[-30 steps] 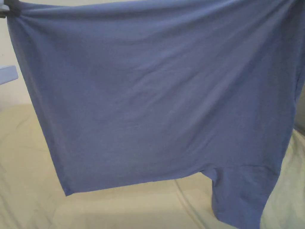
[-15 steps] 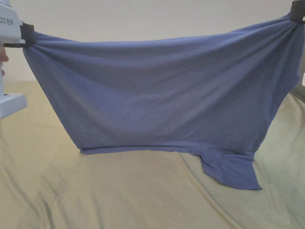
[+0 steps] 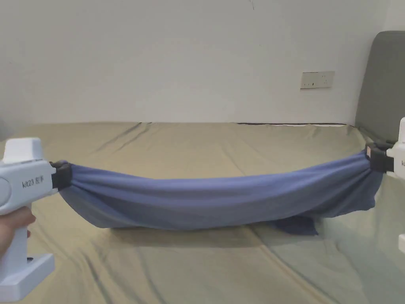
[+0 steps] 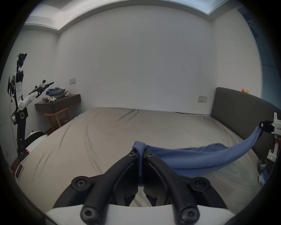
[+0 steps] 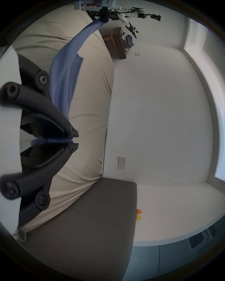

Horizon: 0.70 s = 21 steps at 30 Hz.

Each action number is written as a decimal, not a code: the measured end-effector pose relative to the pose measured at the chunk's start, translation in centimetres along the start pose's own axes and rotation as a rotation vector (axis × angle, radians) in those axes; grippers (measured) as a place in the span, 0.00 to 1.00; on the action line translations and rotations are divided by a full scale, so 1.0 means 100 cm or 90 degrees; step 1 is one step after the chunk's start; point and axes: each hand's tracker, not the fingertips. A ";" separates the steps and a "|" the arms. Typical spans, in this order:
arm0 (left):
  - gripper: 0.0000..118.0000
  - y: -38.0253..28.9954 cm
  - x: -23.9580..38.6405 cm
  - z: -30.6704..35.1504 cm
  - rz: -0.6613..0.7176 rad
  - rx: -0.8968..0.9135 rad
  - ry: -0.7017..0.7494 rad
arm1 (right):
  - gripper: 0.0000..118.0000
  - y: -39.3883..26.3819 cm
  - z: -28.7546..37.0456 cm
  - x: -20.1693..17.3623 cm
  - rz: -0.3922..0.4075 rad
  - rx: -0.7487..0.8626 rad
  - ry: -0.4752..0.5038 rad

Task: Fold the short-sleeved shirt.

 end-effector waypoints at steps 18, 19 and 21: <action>0.02 -0.196 -0.019 0.201 0.037 -0.097 -0.061 | 0.03 -0.180 0.237 -0.024 0.006 -0.109 0.042; 0.02 -0.202 -0.018 0.206 0.039 -0.100 -0.065 | 0.03 -0.187 0.244 -0.025 0.005 -0.113 0.046; 0.02 -0.213 -0.016 0.210 0.032 -0.113 -0.073 | 0.03 -0.200 0.252 -0.026 -0.004 -0.140 0.051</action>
